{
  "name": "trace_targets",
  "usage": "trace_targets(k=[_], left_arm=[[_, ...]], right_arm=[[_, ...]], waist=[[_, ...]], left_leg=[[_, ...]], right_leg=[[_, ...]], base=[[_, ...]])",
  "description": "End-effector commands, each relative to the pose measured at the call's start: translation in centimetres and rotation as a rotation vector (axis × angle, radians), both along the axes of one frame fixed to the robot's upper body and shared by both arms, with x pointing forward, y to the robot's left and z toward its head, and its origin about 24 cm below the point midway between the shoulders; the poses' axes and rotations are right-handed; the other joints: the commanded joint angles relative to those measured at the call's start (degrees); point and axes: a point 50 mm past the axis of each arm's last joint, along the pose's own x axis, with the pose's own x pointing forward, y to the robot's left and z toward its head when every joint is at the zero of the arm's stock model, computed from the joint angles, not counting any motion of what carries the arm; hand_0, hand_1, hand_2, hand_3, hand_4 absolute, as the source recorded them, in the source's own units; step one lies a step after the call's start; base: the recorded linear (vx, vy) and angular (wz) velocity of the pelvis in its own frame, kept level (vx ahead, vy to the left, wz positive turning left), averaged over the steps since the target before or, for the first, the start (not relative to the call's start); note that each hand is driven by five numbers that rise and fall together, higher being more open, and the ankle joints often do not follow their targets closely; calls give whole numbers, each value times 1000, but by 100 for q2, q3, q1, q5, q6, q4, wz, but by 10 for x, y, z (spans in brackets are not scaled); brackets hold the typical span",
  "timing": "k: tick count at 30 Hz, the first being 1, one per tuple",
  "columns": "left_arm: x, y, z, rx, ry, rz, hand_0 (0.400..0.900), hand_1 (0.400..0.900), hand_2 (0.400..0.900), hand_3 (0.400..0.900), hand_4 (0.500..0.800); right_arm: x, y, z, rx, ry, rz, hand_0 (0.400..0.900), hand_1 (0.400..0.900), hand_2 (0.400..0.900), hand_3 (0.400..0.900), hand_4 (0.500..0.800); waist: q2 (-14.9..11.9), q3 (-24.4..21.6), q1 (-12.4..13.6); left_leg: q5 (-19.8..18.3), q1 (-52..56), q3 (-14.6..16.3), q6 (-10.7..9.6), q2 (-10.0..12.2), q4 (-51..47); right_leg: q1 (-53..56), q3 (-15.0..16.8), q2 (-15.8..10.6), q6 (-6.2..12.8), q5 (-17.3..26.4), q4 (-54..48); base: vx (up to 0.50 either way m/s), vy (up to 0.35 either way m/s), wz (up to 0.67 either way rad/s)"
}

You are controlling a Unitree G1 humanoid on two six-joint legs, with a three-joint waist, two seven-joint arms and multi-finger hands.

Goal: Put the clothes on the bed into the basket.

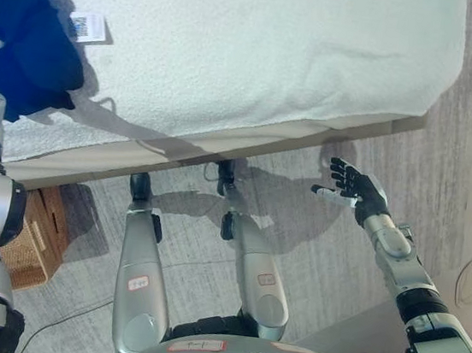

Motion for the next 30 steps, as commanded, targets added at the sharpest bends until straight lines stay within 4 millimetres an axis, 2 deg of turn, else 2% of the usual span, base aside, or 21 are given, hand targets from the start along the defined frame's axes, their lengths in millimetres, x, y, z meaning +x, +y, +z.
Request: trace_targets(k=[1, 7, 12, 14, 18, 20, 21, 22, 25, 28, 29, 30], left_arm=[[26, -47, -38, -110, 47, -199, 400, 400, 400, 400, 500], [20, -47, -58, -148, 75, -214, 400, 400, 400, 400, 500], [10, -41, -72, -170, 98, -216, 400, 400, 400, 400, 500], [1, -37, -85, -199, 124, -218, 400, 400, 400, 400, 500], [-9, -30, -95, -216, 145, -207, 400, 400, 400, 400, 500], [-22, -17, -101, -227, 161, -169, 400, 400, 400, 400, 500], [-23, -17, -101, -227, 162, -168, 400, 400, 400, 400, 500], [-34, -7, -106, -222, 184, -136, 400, 400, 400, 400, 500], [-47, 3, -112, -229, 215, -99, 400, 400, 400, 400, 500], [-85, 31, -124, -226, 315, 14, 400, 400, 400, 400, 500], [-86, 31, -124, -226, 315, 14, 400, 400, 400, 400, 500], [-96, 37, -127, -223, 346, 42, 400, 400, 400, 400, 500]], right_arm=[[-1, -44, 26, -91, -69, -102, 900, 900, 900, 900, 800], [-10, -55, 10, -114, 21, -153, 900, 900, 900, 900, 800], [-18, -64, 2, -125, 78, -198, 900, 900, 900, 900, 800], [-28, -72, -9, -137, 146, -242, 900, 900, 900, 900, 800], [-38, -79, -17, -146, 203, -281, 900, 900, 900, 900, 800], [-51, -84, -26, -143, 260, -323, 900, 900, 900, 900, 800], [-51, -84, -26, -143, 261, -322, 900, 900, 900, 900, 800], [-57, -88, -29, -149, 287, -338, 900, 900, 900, 900, 800], [-63, -91, -32, -148, 312, -354, 900, 900, 900, 900, 800], [-74, -96, -36, -153, 356, -360, 900, 900, 900, 900, 800], [-74, -96, -36, -153, 356, -359, 900, 900, 900, 900, 800], [-77, -98, -36, -154, 367, -366, 900, 900, 900, 900, 800]], waist=[[308, -477, -225], [435, -664, 12], [526, -742, 191], [612, -773, 360], [704, -829, 511], [796, -938, 632], [796, -924, 634], [854, -1039, 696], [900, -1096, 756], [944, -1271, 840], [945, -1269, 836], [952, -1303, 867]], left_leg=[[187, 219, -131, -210, 294, -268], [257, 1040, -46, -242, 307, -734], [352, 1758, 9, -254, 233, -1138], [348, 2219, 59, -244, 196, -1333], [343, 2645, 97, -232, 165, -1516], [367, 3016, 96, -215, 105, -1739], [372, 3046, 100, -215, 107, -1757], [385, 3245, 114, -210, 99, -1887], [409, 3421, 121, -211, 105, -1988], [375, 3661, 127, -184, 90, -2072], [374, 3668, 127, -184, 92, -2076], [357, 3709, 122, -176, 89, -2080]], right_leg=[[333, 161, -290, 1, 865, -469], [949, 84, -368, 14, 742, -495], [1542, 51, -477, 34, 647, -578], [1935, 35, -504, 18, 567, -642], [2312, 19, -511, 3, 481, -694], [2600, -23, -499, -3, 404, -718], [2622, -22, -497, -3, 402, -722], [2766, -60, -503, 1, 354, -740], [2933, -112, -515, -3, 317, -765], [3131, -166, -516, 7, 260, -791], [3138, -166, -515, 7, 259, -793], [3181, -178, -529, 14, 249, -796]], base=[[45, -10, 3], [103, -7, 0], [150, 21, 4], [135, 28, 1], [117, 21, 2], [141, 29, 4], [130, 28, 7], [89, 14, 5], [94, 23, 6], [127, 28, 3], [58, 15, 1], [72, 29, 0]])
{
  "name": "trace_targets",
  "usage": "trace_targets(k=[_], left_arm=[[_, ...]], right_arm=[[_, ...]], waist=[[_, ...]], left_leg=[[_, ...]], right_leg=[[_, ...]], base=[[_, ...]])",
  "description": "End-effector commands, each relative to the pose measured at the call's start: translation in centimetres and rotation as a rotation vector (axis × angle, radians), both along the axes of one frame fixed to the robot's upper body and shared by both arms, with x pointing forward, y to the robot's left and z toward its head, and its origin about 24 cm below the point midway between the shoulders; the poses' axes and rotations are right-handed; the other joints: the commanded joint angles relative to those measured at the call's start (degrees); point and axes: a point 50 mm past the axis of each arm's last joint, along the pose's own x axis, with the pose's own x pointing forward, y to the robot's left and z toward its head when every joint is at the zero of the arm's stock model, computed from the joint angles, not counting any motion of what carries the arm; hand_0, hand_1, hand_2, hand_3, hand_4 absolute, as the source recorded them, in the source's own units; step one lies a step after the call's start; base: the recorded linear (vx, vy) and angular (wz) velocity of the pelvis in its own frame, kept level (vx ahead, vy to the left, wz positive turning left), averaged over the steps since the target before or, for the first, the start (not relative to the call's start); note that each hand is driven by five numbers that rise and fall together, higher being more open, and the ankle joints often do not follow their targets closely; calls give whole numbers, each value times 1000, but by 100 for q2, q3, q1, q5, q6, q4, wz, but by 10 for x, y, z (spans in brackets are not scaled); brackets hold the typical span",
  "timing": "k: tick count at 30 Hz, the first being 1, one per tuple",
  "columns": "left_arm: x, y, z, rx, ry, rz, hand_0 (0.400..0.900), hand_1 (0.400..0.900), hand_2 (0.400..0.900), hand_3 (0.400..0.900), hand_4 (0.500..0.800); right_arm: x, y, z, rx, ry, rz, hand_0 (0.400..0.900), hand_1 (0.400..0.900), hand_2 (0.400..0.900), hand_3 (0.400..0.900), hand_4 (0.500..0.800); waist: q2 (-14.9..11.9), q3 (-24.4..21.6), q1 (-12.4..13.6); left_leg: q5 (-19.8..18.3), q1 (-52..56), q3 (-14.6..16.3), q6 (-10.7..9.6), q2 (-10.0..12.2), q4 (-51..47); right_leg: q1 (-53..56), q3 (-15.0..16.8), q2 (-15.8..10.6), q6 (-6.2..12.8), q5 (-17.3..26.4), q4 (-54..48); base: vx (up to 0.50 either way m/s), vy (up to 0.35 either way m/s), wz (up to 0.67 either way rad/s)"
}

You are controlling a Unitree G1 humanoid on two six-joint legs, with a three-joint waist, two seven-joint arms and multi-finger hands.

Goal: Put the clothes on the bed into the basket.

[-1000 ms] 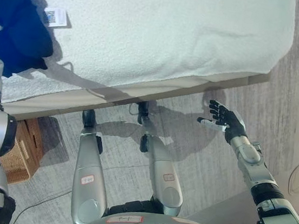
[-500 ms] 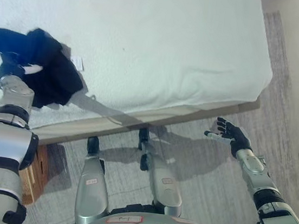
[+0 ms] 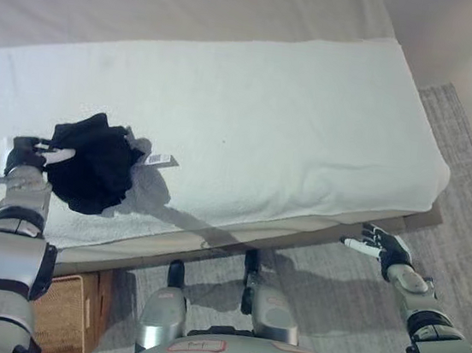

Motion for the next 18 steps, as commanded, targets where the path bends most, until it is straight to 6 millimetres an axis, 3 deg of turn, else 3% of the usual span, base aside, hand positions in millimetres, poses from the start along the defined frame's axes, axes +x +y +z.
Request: trace_targets(k=[1, 5, 6, 7, 9, 12, 18], left_arm=[[-44, 52, 27, 177, 62, 101, 400, 400, 400, 400, 500], [-101, 80, 25, 229, 215, 202, 400, 400, 400, 400, 500], [-102, 80, 24, 228, 216, 203, 400, 400, 400, 400, 500], [-136, 93, 25, 260, 311, 266, 400, 400, 400, 400, 500], [-163, 100, 25, 260, 370, 322, 400, 400, 400, 400, 500], [-203, 106, 24, 235, 438, 413, 400, 400, 400, 400, 500], [-267, 99, 8, 143, 608, 527, 400, 400, 400, 400, 500]], right_arm=[[-16, -38, 17, -94, 4, -65, 900, 900, 900, 900, 800], [-21, -42, 18, -101, 14, -61, 900, 900, 900, 900, 800], [-21, -42, 18, -102, 15, -59, 900, 900, 900, 900, 800], [-20, -43, 20, -101, 5, -50, 900, 900, 900, 900, 800], [-21, -42, 19, -101, 7, -41, 900, 900, 900, 900, 800], [-25, -43, 18, -97, 18, -36, 900, 900, 900, 900, 800], [-26, -41, 17, -80, 21, -32, 900, 900, 900, 900, 800]], waist=[[-72, -627, 177], [-40, -701, 284], [-38, -704, 273], [-55, -706, 343], [-68, -709, 384], [-89, -706, 471], [-72, -700, 629]], left_leg=[[-198, -205, -45, -15, 78, 368], [-213, -102, -44, 8, 53, 321], [-214, -99, -44, 8, 54, 320], [-232, -64, -42, 22, 35, 332], [-260, -40, -43, 31, 29, 354], [-302, -4, -57, 57, 13, 408], [-281, 87, -112, 87, -34, 345]], right_leg=[[-129, 81, -458, 520, -1, 384], [-31, 50, -481, 546, -18, 361], [-27, 50, -480, 547, -19, 360], [2, 47, -484, 557, -28, 371], [41, 45, -497, 569, -43, 380], [93, 44, -509, 575, -69, 395], [202, 5, -538, 573, -115, 401]], base=[[91, 44, -2], [40, 32, 1], [29, 42, -2], [20, 36, -3], [16, 39, -5], [5, 9, -1], [2, 18, 6]])
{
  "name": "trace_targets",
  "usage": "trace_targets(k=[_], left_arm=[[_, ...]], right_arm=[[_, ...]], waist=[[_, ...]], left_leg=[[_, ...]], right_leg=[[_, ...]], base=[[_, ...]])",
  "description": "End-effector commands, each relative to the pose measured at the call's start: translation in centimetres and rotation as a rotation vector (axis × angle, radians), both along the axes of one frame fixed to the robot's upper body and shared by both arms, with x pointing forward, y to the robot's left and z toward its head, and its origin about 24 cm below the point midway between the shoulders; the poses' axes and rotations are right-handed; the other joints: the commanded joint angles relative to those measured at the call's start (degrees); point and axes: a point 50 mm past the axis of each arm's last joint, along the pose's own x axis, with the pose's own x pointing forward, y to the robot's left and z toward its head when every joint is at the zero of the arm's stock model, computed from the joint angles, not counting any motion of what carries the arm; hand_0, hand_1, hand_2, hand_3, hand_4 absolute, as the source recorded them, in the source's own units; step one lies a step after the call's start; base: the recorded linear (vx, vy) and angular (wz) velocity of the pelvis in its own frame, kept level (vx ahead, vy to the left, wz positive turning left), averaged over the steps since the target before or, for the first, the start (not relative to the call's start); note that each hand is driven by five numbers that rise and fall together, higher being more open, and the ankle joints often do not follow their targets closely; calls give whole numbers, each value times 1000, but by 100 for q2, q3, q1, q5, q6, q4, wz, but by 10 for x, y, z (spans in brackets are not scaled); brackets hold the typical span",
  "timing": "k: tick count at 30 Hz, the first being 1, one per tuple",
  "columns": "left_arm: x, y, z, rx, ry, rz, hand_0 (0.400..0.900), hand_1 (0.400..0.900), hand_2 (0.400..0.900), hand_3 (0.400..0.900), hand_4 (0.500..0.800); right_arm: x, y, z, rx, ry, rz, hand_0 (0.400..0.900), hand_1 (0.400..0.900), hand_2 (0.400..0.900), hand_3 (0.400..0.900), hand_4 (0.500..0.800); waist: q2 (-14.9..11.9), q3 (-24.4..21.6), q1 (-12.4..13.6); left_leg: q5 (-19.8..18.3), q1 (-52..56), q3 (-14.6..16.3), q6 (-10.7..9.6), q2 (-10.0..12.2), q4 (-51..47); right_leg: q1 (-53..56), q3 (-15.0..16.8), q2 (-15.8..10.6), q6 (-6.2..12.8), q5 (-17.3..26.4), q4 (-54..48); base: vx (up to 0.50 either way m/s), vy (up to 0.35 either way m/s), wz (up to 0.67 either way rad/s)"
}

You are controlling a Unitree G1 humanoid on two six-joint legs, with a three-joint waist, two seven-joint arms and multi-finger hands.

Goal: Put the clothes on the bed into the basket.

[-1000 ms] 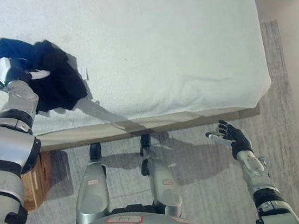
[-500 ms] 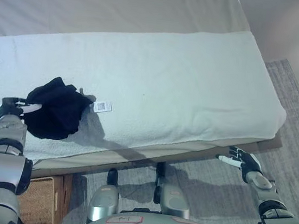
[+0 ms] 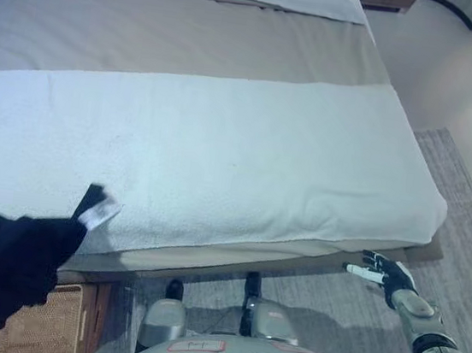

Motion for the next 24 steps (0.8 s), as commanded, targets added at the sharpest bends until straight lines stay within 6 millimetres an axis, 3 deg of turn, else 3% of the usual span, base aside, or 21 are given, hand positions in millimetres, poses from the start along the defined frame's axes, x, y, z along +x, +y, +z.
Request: trace_targets(k=[1, 4, 8, 24], left_arm=[[-57, 24, 39, 105, 175, 86, 400, 400, 400, 400, 500], [-88, 22, 43, 94, 191, 180, 400, 400, 400, 400, 500], [-97, 24, 49, 108, 174, 214, 400, 400, 400, 400, 500], [-69, 36, 62, 158, 49, 171, 400, 400, 400, 400, 500]], right_arm=[[13, -33, 32, -94, -105, -23, 900, 900, 900, 900, 800], [12, -36, 35, -95, -108, -18, 900, 900, 900, 900, 800], [6, -39, 35, -92, -94, -23, 900, 900, 900, 900, 800], [9, -54, 48, -102, -110, -66, 900, 900, 900, 900, 800]], waist=[[-11, -287, 188], [14, -300, 252], [-9, -268, 313], [-182, 144, 467]], left_leg=[[-285, -114, -118, 79, -7, 353], [-248, -115, -149, 84, -18, 287], [-222, -157, -189, 94, -37, 281], [-277, -552, -384, 156, -130, 671]], right_leg=[[-8, -4, -515, 623, -64, 404], [-21, -20, -538, 625, -73, 407], [-26, -63, -557, 632, -71, 415], [-124, -186, -602, 635, -35, 519]], base=[[-10, 39, 7], [-14, 34, 8], [-18, 11, 10], [-38, 5, 5]])
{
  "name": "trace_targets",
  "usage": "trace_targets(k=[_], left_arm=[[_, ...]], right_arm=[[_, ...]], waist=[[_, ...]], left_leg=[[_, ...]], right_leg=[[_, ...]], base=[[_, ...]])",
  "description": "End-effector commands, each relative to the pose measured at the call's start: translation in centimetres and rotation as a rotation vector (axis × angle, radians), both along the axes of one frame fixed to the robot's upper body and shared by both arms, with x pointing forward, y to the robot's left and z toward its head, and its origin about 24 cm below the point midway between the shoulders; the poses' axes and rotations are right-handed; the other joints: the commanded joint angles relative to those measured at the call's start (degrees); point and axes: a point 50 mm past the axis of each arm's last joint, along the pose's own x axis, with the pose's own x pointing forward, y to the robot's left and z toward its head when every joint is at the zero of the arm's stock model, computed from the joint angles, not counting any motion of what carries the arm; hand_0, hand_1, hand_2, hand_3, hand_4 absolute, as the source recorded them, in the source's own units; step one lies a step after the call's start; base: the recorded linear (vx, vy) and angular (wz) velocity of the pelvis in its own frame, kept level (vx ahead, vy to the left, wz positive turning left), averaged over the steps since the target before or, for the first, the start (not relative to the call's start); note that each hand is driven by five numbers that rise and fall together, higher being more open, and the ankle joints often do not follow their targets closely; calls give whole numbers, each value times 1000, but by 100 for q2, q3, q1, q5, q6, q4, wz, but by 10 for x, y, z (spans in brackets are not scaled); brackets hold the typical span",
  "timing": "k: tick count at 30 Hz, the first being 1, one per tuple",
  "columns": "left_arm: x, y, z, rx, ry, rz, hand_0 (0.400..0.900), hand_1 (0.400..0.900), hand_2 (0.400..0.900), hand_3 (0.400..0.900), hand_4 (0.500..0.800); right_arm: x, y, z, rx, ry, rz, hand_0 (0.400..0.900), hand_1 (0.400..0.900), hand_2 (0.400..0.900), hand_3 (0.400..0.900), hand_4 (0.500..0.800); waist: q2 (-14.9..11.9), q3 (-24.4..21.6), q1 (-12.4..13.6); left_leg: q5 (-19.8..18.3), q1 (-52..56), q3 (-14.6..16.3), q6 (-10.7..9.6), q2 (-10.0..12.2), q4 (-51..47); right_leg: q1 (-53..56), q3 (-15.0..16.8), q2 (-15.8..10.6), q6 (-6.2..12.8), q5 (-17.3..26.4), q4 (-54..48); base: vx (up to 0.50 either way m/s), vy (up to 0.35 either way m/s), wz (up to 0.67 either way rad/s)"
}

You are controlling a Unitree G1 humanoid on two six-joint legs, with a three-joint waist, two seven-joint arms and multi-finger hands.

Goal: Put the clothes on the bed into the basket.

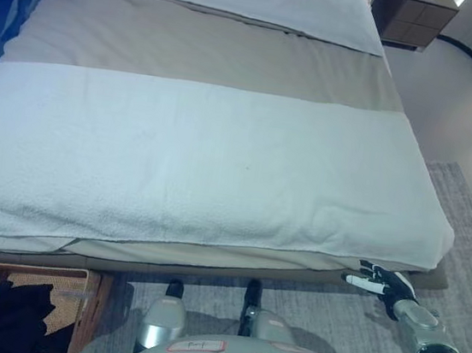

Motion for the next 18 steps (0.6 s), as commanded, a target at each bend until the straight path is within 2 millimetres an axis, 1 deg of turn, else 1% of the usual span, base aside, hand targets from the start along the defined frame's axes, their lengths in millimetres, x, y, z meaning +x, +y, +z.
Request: trace_targets(k=[1, 6, 10, 12, 13, 15, 18], left_arm=[[-6, 41, 65, 229, 51, -44, 400, 400, 400, 400, 500], [-5, 46, 77, 258, 46, -51, 400, 400, 400, 400, 500], [-3, 51, 85, 283, 37, -55, 400, 400, 400, 400, 500], [2, 53, 90, 302, 15, -58, 400, 400, 400, 400, 500], [4, 54, 91, 307, 2, -58, 900, 900, 900, 900, 800], [11, 54, 91, 305, -11, -71, 900, 900, 900, 900, 800], [13, 53, 89, 304, -21, -64, 900, 900, 900, 900, 800]], right_arm=[[26, -49, 51, -137, -155, -66, 900, 900, 900, 900, 800], [31, -52, 58, -145, -178, -67, 900, 900, 900, 900, 800], [37, -51, 61, -144, -191, -52, 900, 900, 900, 900, 800], [40, -49, 63, -142, -201, -39, 900, 900, 900, 900, 800], [40, -49, 62, -140, -198, -38, 900, 900, 900, 900, 800], [43, -46, 61, -133, -194, -30, 900, 900, 900, 900, 800], [45, -43, 60, -121, -195, -19, 900, 900, 900, 900, 800]], waist=[[-49, 369, 256], [-129, 509, 310], [-191, 584, 349], [-226, 622, 362], [-234, 638, 369], [-257, 663, 378], [-267, 664, 398]], left_leg=[[-227, 37, -127, 113, -35, 331], [-278, -105, -182, 136, -45, 510], [-298, -199, -196, 150, -54, 596], [-315, -245, -210, 165, -75, 653], [-322, -262, -220, 170, -80, 677], [-326, -296, -218, 175, -100, 700], [-334, -314, -204, 190, -133, 702]], right_leg=[[117, 40, -464, 559, 76, 457], [94, 27, -445, 561, 93, 495], [78, 16, -457, 568, 104, 521], [63, 12, -467, 568, 116, 537], [57, 11, -469, 570, 120, 545], [47, 9, -473, 573, 125, 546], [21, 20, -493, 563, 131, 557]], base=[[-50, -2, -2], [-43, -4, 1], [-37, 6, 3], [-37, 8, 4], [-36, 11, 4], [-33, 22, 2], [-14, 21, -1]])
